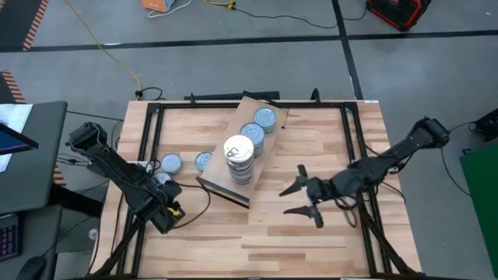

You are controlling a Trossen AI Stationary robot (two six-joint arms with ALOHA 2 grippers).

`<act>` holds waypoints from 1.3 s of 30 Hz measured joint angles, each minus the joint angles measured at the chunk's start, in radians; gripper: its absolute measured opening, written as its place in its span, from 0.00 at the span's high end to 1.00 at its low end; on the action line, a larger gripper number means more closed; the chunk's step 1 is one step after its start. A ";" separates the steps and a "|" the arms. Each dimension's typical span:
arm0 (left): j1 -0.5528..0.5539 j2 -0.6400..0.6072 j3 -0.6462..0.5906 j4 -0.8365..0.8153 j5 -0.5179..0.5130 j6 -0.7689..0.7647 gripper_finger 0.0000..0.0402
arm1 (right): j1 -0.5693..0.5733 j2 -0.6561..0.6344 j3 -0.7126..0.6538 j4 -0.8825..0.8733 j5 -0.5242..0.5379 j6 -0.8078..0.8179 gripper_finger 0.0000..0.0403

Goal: Stack canned seafood by type on shelf
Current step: Stack the blue tuna can on top of the blue tuna can on the shelf

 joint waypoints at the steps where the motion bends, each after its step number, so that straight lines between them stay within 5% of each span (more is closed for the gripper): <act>1: 0.002 0.000 0.000 -0.028 0.000 -0.012 0.50 | 0.024 -0.006 0.000 0.023 0.042 -0.023 0.33; 5: 0.017 0.000 0.000 -0.163 -0.002 -0.067 0.50 | 0.105 -0.006 0.000 0.109 0.149 -0.079 0.33; 10: 0.024 0.000 -0.011 -0.282 -0.028 -0.096 0.50 | 0.156 0.026 0.000 0.180 0.160 -0.131 0.33; 27: 0.079 0.036 -0.074 -0.188 -0.031 0.036 0.50 | 0.115 0.036 0.000 0.196 0.170 -0.166 0.33; 39: 0.316 0.154 -0.062 -0.172 0.052 0.306 0.57 | 0.117 0.036 0.000 0.193 0.170 -0.168 0.33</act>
